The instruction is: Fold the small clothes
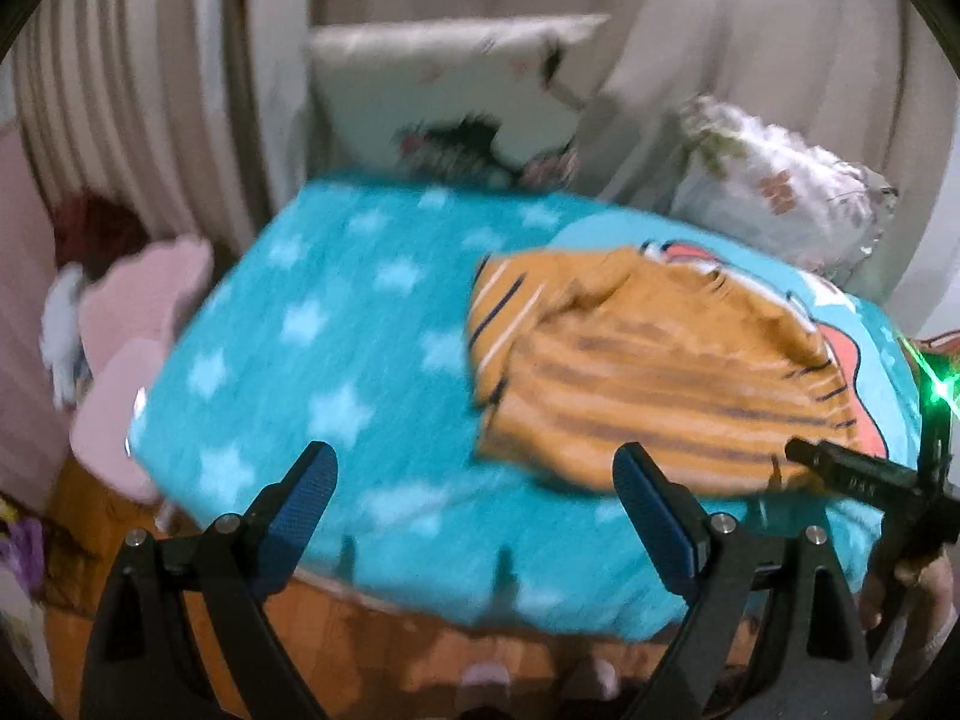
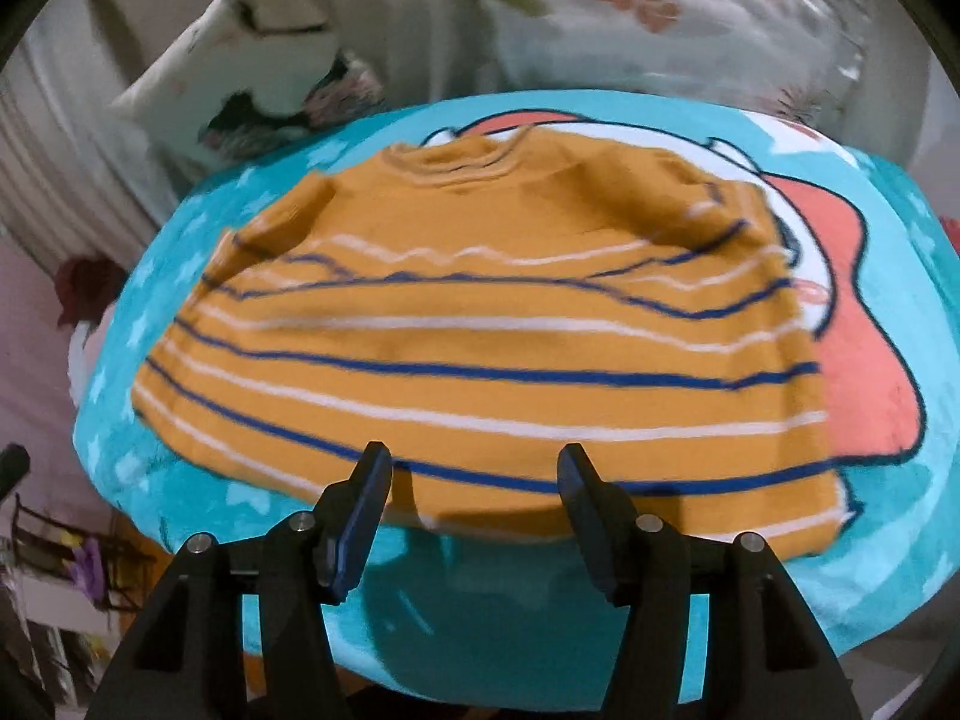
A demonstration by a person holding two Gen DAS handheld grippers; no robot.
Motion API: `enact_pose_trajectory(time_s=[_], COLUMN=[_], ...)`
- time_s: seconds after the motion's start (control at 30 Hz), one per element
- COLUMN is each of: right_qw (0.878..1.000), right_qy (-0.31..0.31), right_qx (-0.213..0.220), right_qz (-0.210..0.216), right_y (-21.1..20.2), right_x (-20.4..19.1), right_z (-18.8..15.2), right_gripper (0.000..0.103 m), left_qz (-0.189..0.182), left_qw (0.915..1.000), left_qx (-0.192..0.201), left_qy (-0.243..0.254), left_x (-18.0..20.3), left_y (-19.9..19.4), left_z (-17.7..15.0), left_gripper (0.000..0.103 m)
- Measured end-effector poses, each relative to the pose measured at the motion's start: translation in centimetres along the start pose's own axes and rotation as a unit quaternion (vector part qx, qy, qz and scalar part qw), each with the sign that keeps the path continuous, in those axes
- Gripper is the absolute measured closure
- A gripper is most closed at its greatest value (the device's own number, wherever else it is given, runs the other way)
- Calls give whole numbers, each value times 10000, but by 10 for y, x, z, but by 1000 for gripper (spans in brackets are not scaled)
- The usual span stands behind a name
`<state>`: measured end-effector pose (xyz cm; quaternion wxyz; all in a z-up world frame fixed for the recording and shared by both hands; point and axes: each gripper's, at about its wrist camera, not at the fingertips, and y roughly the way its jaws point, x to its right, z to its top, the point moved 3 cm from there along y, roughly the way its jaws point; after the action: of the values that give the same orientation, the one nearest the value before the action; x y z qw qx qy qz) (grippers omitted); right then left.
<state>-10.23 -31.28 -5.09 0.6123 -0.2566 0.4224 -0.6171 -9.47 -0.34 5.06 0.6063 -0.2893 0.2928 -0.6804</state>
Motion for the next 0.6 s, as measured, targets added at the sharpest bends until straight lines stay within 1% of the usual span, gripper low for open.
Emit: enact_pose_trajectory(time_s=[0.1,0.17,0.23,0.3,0.37,0.5,0.6], right_qw=[9998,9995,9992,9990,9990,9986,9983], right_qy=[59,58,64,59,53,5,-94], right_qx=[200,302,398,438,453,524,554], right_qz=[16,31,11,13,4,-101,-151], right_y=[-17,-24,-29,-33,-35,-41,-44], right_x=[22,30,40,50,60,76,85], right_z=[7,11,14,16,16,16,17], right_gripper=[39,38,37,37,36,36,35], left_qz=[139,129,59,-165,-320,-143,-113], left_qw=[9979,9947,9936,9949,9959,9974,9968], left_qx=[565,934,1050,937,780,305,-45], left_qy=[295,414,418,344,316,634,784], left_x=[35,61,82,107,130,169,187], left_y=[-17,-24,-23,-19,-13,8,21], left_z=[28,46,58,65,60,34,13], left_gripper=[10,1,0,1,1,0,0])
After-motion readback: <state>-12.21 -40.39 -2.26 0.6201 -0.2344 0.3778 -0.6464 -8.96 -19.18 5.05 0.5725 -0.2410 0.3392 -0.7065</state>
